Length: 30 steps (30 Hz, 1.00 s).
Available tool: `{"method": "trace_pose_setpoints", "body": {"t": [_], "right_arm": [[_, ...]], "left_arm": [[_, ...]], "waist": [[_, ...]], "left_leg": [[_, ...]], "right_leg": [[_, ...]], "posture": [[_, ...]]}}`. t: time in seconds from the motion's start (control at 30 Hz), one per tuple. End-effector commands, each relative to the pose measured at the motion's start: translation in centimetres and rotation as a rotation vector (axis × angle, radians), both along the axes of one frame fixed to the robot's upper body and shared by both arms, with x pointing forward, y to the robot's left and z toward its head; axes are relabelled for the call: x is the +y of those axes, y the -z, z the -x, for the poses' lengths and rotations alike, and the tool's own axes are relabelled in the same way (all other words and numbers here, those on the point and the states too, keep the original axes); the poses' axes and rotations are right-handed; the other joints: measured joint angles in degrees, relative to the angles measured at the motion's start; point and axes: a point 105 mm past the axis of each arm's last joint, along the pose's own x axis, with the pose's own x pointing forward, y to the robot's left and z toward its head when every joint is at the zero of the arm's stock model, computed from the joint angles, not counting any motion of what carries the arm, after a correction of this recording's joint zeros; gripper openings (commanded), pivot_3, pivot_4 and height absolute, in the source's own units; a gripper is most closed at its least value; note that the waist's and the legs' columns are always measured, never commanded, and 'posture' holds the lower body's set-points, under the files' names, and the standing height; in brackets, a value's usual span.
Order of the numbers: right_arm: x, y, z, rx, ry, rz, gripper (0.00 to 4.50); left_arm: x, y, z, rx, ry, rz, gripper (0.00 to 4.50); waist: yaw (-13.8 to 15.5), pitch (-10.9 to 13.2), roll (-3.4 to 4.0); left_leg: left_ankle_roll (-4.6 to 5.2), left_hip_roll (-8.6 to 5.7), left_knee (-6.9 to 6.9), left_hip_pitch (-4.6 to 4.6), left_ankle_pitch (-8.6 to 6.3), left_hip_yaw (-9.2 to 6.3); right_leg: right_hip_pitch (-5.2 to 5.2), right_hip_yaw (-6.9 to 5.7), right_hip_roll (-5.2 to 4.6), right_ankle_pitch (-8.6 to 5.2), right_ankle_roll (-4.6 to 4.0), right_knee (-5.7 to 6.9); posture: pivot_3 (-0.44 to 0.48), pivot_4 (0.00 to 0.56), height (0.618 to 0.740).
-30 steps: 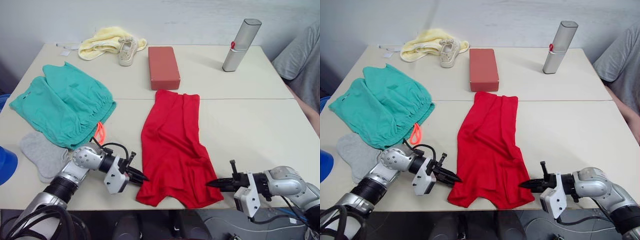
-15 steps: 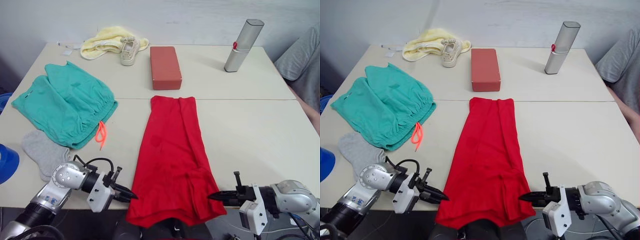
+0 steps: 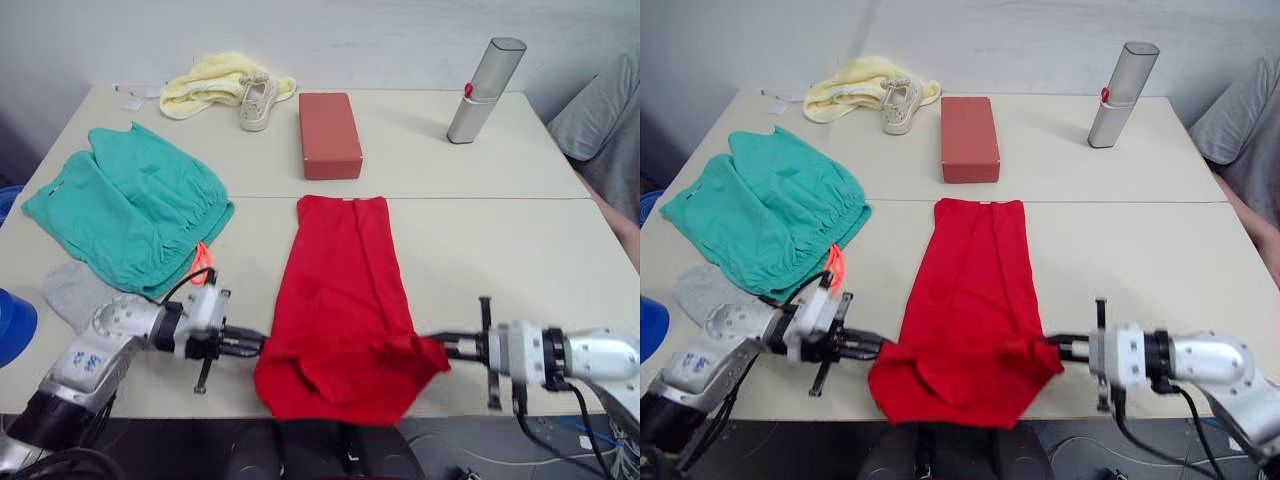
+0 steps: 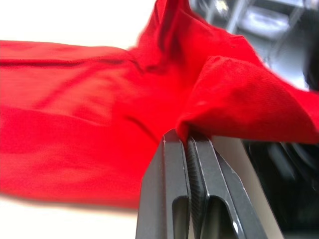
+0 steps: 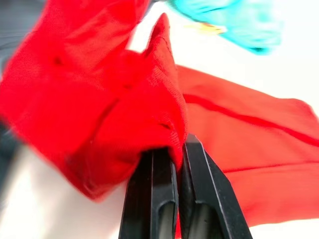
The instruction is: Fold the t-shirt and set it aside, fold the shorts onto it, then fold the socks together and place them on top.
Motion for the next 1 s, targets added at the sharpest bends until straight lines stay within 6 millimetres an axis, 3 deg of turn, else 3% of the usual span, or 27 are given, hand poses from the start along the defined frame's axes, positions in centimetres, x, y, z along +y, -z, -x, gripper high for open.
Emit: {"method": "trace_pose_setpoints", "body": {"t": [0.03, 0.13, 0.23, 0.33, 0.43, 0.57, 0.77, 0.83, 1.0], "right_arm": [[-0.5, -1.2, -3.7, 0.043, 0.119, -0.049, 0.0], [-1.0, -1.3, -7.2, 0.092, 0.252, -0.07, 0.0], [-1.6, -0.9, -10.0, 0.131, 0.375, -0.079, 0.0], [-2.2, 0.3, -12.8, 0.211, 0.505, -0.083, 0.0], [-2.4, 0.7, -14.4, 0.265, 0.585, -0.124, 0.0], [-2.5, 1.5, -16.4, 0.281, 0.688, -0.136, 0.0], [-2.1, 1.1, -17.5, 0.307, 0.731, -0.213, 0.0], [-2.3, 0.8, -17.7, 0.31, 0.753, -0.244, 0.0], [-3.7, -0.6, -17.8, 0.266, 0.799, -0.306, 1.42]], "left_arm": [[0.3, -0.6, -3.7, 0.1, -0.176, 0.035, 0.04], [0.5, -1.1, -7.7, 0.141, -0.356, 0.043, 0.04], [0.2, -1.5, -10.1, 0.2, -0.45, 0.066, 0.04], [-0.5, -1.4, -12.7, 0.267, -0.566, 0.078, 0.04], [-1.0, -1.3, -14.4, 0.292, -0.633, 0.099, 0.04], [-2.7, -1.5, -16.5, 0.288, -0.682, 0.141, 0.04], [-2.0, -1.0, -17.9, 0.334, -0.805, 0.176, 0.04], [-1.8, -1.4, -18.0, 0.352, -0.817, 0.221, 0.46], [0.0, -2.4, -18.5, 0.28, -0.893, 0.262, 1.95]], "waist": [[0.0, 0.0, 0.0], [0.1, 0.1, -0.04], [0.1, 0.0, -0.04], [0.1, 0.0, -0.04], [-0.1, 0.1, -0.02], [-0.2, 0.1, -0.01], [-0.6, 0.1, 0.0], [-0.6, 0.1, 0.0], [-0.5, 0.1, 0.01]], "left_leg": [[-0.08, 0.0, 0.0, 0.0, 0.02, 0.01], [-0.3, -0.03, 0.05, -0.09, 0.15, 0.05], [-0.31, -0.06, 0.1, -0.37, 0.16, 0.14], [-0.34, -0.03, 0.54, -1.3, 0.19, 0.18], [-0.34, 0.0, 1.02, -2.1, 0.19, 0.2], [-0.38, -0.01, 1.11, -2.07, 0.27, 0.26], [-0.46, -0.02, 1.01, -1.99, 0.32, 0.39], [-0.48, -0.01, 0.99, -2.01, 0.33, 0.39], [-0.49, -0.01, 1.01, -2.01, 0.34, 0.4]], "right_leg": [[0.0, 0.0, 0.02, 0.0, 0.0, -0.02], [-0.1, 0.0, 0.07, 0.01, 0.02, -0.02], [-0.4, 0.07, 0.05, 0.03, 0.06, 0.03], [-1.37, 0.07, 0.06, 0.06, 0.12, 0.4], [-2.17, 0.04, 0.06, 0.06, 0.14, 0.87], [-2.2, 0.04, 0.06, 0.06, 0.14, 1.1], [-2.28, 0.01, 0.13, 0.07, 0.17, 1.19], [-2.3, 0.01, 0.12, 0.07, 0.17, 1.2], [-2.3, 0.0, 0.1, 0.08, 0.17, 1.25]], "posture": [[0.0, 0.15, 0.74], [0.0, 0.15, 0.74], [0.0, 0.15, 0.74], [0.0, 0.15, 0.74], [0.0, 0.15, 0.74], [0.0, 0.15, 0.74], [0.0, 0.15, 0.74], [0.0, 0.15, 0.74], [0.0, 0.15, 0.74]]}}
